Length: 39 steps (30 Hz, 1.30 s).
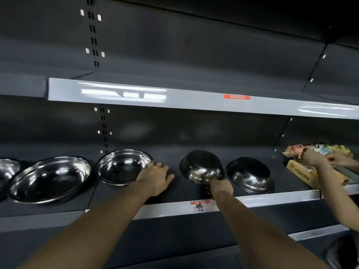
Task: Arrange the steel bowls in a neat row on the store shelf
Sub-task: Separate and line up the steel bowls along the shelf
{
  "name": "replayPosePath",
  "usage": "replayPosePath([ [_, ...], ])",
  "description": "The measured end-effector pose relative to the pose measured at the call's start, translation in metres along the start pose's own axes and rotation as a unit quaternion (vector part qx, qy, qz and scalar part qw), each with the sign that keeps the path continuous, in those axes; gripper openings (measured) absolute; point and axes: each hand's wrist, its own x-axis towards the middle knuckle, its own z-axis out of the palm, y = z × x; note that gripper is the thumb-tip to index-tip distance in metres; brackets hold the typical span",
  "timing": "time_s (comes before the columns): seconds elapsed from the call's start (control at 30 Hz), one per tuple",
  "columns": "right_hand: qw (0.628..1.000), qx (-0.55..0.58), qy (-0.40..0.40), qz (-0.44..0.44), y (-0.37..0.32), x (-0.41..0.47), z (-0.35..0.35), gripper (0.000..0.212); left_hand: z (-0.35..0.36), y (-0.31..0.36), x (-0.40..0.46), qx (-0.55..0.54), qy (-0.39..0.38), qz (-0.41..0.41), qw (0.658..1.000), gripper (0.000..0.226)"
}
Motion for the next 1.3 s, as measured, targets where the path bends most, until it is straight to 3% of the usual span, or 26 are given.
replayPosePath([
  [0.27, 0.997, 0.048, -0.052, -0.031, 0.012, 0.048, -0.035, 0.021, 0.022, 0.063, 0.048, -0.021, -0.010, -0.042, 0.999, 0.049],
  [0.53, 0.994, 0.038, -0.100, -0.038, 0.014, 0.076, -0.039, 0.027, 0.042, 0.083, 0.070, -0.091, -0.025, -0.096, 0.991, 0.058],
  [0.7, 0.994, 0.050, -0.090, -0.037, 0.015, 0.087, -0.033, 0.024, 0.048, 0.081, 0.087, -0.115, -0.019, -0.115, 0.987, 0.057],
  [0.8, 0.995, 0.032, -0.084, -0.042, 0.016, 0.092, -0.031, 0.032, 0.050, 0.081, 0.097, -0.141, -0.024, -0.129, 0.981, 0.059],
  [1.0, 0.995, -0.015, -0.083, -0.050, 0.015, 0.104, -0.017, 0.051, 0.065, 0.086, 0.106, -0.232, -0.093, -0.149, 0.957, 0.083],
  [1.2, 0.994, -0.033, -0.045, -0.093, 0.015, 0.095, -0.012, 0.051, 0.069, 0.089, 0.105, -0.315, -0.045, -0.169, 0.933, 0.082],
  [1.3, 0.987, -0.032, -0.023, -0.154, 0.016, 0.088, -0.013, 0.047, 0.066, 0.087, 0.098, -0.372, -0.011, -0.181, 0.910, 0.073],
])
